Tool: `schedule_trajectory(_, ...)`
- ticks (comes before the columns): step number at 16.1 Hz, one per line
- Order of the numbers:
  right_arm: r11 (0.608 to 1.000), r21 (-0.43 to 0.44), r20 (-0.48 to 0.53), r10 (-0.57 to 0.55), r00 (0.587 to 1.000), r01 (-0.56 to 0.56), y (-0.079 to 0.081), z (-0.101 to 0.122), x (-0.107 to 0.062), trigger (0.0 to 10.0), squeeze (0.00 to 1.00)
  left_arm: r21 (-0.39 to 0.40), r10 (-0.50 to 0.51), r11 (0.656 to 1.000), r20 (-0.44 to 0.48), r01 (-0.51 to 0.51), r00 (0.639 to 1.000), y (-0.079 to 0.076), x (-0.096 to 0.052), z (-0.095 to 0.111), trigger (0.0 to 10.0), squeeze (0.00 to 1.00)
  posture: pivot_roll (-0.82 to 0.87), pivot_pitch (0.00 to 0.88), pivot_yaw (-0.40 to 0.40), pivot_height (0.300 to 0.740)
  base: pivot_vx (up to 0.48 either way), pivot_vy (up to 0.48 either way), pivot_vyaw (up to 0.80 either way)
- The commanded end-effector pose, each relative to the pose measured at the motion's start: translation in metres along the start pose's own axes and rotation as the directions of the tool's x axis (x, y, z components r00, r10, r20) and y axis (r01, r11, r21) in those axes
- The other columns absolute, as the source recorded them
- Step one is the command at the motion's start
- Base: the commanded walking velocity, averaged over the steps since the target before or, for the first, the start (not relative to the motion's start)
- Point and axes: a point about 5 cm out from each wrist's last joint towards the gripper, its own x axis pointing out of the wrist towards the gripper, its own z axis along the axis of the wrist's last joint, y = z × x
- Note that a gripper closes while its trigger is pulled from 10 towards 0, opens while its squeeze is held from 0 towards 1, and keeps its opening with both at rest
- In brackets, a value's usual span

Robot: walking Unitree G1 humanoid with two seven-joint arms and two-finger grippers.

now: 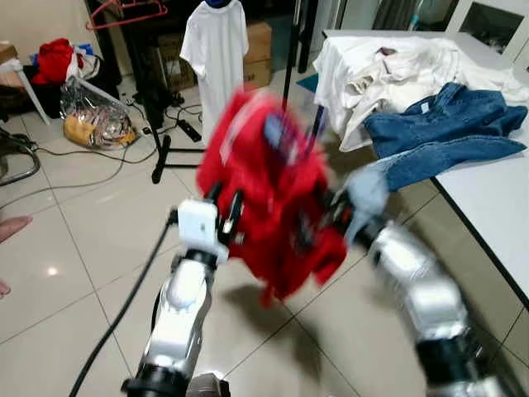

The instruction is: Hang hanger

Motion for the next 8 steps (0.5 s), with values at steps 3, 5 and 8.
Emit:
schedule_trajectory(3,0.996,-0.066,0.040,-0.062,0.997,0.064,-0.002,-0.012,0.001,10.0,0.00,0.004,-0.019,1.000,-0.113,0.019,0.993,0.001,-0.014,-0.032,10.0,0.00,0.07,0.012,-0.040,0.740,0.000,0.000,0.00)
schedule_trajectory(5,0.993,-0.064,0.021,-0.102,0.995,0.103,-0.004,-0.029,0.000,10.0,0.00,-0.001,-0.021,1.000,-0.161,0.021,0.987,0.003,-0.019,-0.045,10.0,0.00,0.07,0.012,-0.043,0.740,0.000,0.000,0.00)
schedule_trajectory(8,0.987,-0.055,-0.048,-0.153,0.987,0.150,-0.007,-0.067,-0.007,10.0,0.00,0.000,0.031,0.999,-0.287,-0.032,0.957,0.016,-0.032,-0.074,10.0,0.00,0.08,0.009,-0.045,0.740,0.000,0.000,0.00)
